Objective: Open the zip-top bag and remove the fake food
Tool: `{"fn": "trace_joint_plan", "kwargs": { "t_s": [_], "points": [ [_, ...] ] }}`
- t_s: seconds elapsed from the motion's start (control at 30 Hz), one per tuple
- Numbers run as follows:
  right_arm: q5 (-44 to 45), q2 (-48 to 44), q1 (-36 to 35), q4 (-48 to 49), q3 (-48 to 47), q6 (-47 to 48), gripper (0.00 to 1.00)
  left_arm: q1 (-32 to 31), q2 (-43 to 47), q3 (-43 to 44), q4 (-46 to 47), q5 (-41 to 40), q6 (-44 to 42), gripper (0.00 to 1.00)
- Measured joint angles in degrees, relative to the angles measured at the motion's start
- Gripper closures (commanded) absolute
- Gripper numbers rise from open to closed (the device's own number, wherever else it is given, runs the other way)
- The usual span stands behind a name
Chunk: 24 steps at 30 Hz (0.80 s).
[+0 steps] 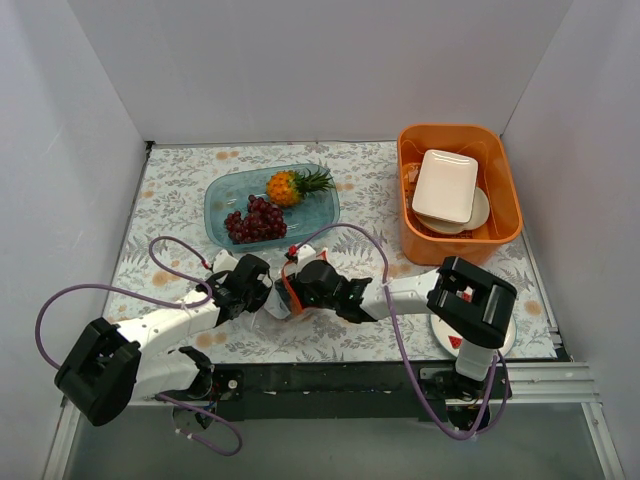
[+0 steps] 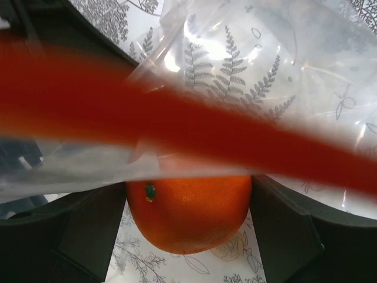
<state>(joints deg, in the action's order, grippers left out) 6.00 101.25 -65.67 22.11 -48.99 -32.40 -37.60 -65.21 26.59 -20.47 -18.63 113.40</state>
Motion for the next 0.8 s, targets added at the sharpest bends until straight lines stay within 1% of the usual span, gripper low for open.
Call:
{"fn": "trace_joint_plan", "kwargs": {
  "t_s": [0.1, 0.2, 0.23, 0.3, 0.33, 0.4, 0.53, 0.8],
  "points": [
    [2.2, 0.0, -1.4, -3.2, -1.2, 1.5, 0.15, 0.0, -0.2, 0.0, 0.0, 0.0, 0.3, 1.0],
    [4.0, 0.2, -2.2, -5.8, -2.6, 2.4, 0.21, 0.0, -0.3, 0.0, -0.1, 0.0, 0.6, 1.0],
    [4.6, 0.3, -2.3, -6.1, -2.9, 2.5, 0.3, 0.0, -0.3, 0.0, -0.1, 0.0, 0.7, 1.0],
    [5.0, 0.3, -2.3, -6.2, -2.9, 2.7, 0.4, 0.0, -0.3, 0.0, -0.2, -0.1, 0.8, 1.0],
    [5.3, 0.3, -2.3, -6.4, -3.0, 2.7, 0.49, 0.0, -0.2, 0.0, -0.4, -0.1, 0.8, 1.0],
    [5.8, 0.3, -2.3, -6.6, -3.0, 2.7, 0.57, 0.0, -0.2, 0.0, -1.2, -0.6, 0.9, 1.0],
    [6.3, -0.9, -2.3, -7.5, -2.5, 2.8, 0.62, 0.0, 0.0, 0.0, -3.3, -2.3, 1.0, 1.0],
    [6.3, -10.5, -2.3, -11.7, -0.6, 2.8, 0.64, 0.0, 0.5, -0.7, -5.1, -5.4, 1.1, 1.0]
  ]
}}
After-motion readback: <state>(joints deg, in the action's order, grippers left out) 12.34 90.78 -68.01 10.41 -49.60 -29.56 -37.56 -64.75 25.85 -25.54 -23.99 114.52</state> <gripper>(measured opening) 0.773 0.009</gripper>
